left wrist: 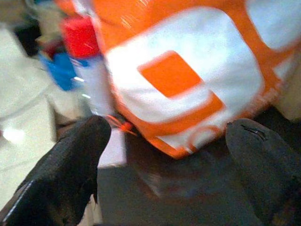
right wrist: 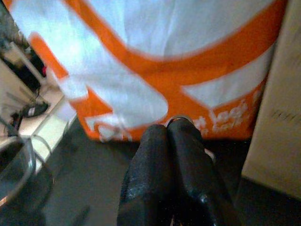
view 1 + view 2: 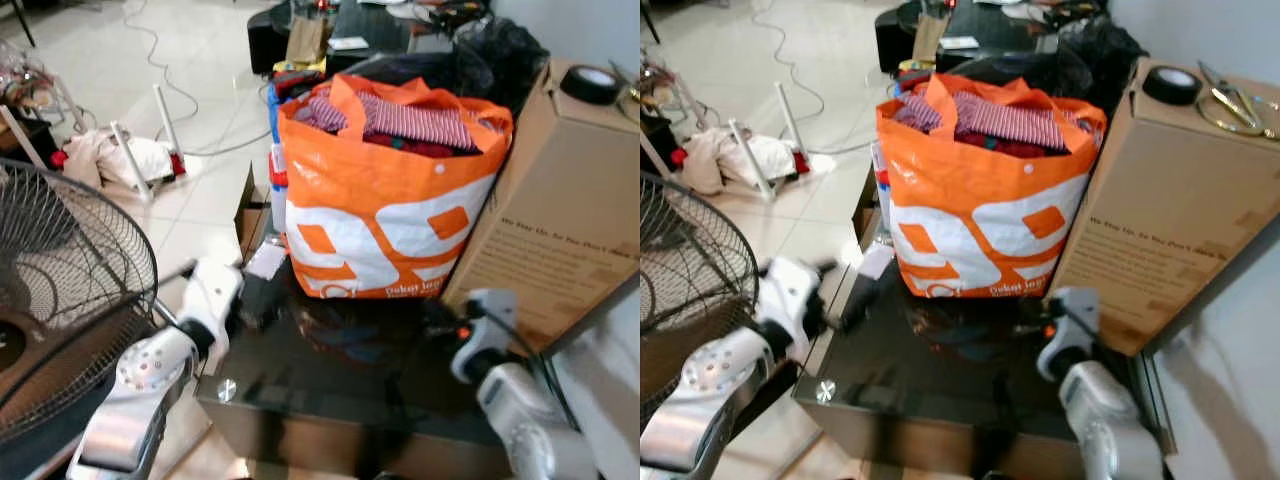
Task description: Hang keys on a hook
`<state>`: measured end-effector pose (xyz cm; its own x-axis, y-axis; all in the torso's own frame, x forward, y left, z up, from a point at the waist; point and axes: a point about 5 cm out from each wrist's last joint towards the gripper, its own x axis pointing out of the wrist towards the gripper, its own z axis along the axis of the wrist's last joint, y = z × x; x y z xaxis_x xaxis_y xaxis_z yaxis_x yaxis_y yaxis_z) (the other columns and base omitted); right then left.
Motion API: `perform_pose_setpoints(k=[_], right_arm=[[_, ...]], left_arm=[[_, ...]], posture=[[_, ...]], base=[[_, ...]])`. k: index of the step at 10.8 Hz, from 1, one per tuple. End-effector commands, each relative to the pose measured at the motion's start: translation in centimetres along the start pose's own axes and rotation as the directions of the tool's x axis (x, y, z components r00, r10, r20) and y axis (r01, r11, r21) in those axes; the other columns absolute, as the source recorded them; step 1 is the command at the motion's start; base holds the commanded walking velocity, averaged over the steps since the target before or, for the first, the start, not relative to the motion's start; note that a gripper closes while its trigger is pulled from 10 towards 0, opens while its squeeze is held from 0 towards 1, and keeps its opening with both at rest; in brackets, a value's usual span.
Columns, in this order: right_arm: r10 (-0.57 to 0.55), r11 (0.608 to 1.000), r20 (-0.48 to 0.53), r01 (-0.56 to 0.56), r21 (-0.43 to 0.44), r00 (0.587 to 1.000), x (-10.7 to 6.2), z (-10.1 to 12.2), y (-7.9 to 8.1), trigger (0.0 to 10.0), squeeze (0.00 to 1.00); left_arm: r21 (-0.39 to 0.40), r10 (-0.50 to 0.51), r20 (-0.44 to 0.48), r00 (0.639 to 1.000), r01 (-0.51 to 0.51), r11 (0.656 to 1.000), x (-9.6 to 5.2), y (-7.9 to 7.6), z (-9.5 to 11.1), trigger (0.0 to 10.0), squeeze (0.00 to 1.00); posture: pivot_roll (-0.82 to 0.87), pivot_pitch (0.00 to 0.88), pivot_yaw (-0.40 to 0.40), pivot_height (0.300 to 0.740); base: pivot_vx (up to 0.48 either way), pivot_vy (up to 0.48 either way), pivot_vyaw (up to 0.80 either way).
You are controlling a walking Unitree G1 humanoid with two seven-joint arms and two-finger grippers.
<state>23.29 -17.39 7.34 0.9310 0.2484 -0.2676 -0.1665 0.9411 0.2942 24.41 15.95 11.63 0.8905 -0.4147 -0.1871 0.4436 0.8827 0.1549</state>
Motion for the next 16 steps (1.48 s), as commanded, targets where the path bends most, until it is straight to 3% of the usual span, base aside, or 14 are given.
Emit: perform_pose_setpoints(k=[1, 2, 3, 5, 7, 10, 13, 16], right_arm=[[-0.007, 1.0, 0.063, 0.006, 0.009, 0.998, -0.3, 1.7, 0.1, 0.0, 0.0], [-0.009, 1.0, 0.09, 0.01, -0.01, 0.996, -0.1, 2.8, 0.5, 0.0, 0.0], [-0.011, 1.0, 0.098, 0.012, -0.013, 0.995, 0.1, 3.7, 0.7, 10.0, 0.0], [-0.049, 0.997, 0.042, 0.046, 0.067, 0.998, 0.2, 3.5, 0.4, 10.0, 0.0], [-0.083, 0.997, 0.047, 0.083, 0.003, 0.995, -0.1, 4.2, 1.0, 10.0, 0.0], [-0.148, 0.986, 0.017, 0.149, -0.08, 0.989, 0.6, 4.0, 0.9, 10.0, 0.0], [-0.149, 0.985, 0.019, 0.15, -0.09, 0.989, 1.1, 4.0, 1.4, 10.0, 0.0], [-0.168, 0.981, 0.035, 0.17, -0.089, 0.985, 1.3, 4.4, 0.7, 10.0, 0.0]], left_arm=[[0.016, 0.046, 0.03, 0.998, -0.047, 0.999, -0.2, 0.1, 0.8, 10.0, 0.12], [0.014, 0.076, 0.04, 0.996, -0.077, 0.997, -0.3, 0.3, 1.2, 10.0, 0.11], [0.009, 0.092, 0.048, 0.995, -0.093, 0.996, 0.0, 0.4, 1.4, 10.0, 0.12], [-0.02, 0.124, 0.057, 0.991, -0.123, 0.992, 0.7, -0.4, 1.1, 10.0, 0.13], [-0.025, 0.104, 0.049, 0.993, -0.103, 0.994, 1.0, -1.0, 1.1, 10.0, 0.13], [0.008, 0.139, 0.037, 0.99, -0.14, 0.99, 0.7, -0.2, 0.8, 10.0, 0.13], [0.008, 0.174, 0.037, 0.984, -0.174, 0.985, 0.2, 0.7, 0.9, 10.0, 0.12], [0.006, 0.17, 0.037, 0.985, -0.171, 0.985, 0.4, 0.8, 0.7, 10.0, 0.13]], posture=[[0.04, 0.0, -0.035, 0.74], [0.03, 0.0, -0.033, 0.74], [0.05, 0.0, -0.036, 0.74], [0.02, 0.0, -0.02, 0.74], [0.01, 0.0, -0.022, 0.74], [0.03, 0.0, -0.024, 0.74], [0.04, 0.0, -0.022, 0.74], [0.05, 0.0, -0.032, 0.74]], base=[[0.0, 0.0, 0.0], [0.0, 0.0, 0.0], [0.0, 0.0, 0.0], [0.0, 0.0, 0.0], [0.0, 0.0, 0.0], [0.0, 0.0, 0.0], [0.0, 0.0, 0.0], [0.0, 0.0, 0.0]])
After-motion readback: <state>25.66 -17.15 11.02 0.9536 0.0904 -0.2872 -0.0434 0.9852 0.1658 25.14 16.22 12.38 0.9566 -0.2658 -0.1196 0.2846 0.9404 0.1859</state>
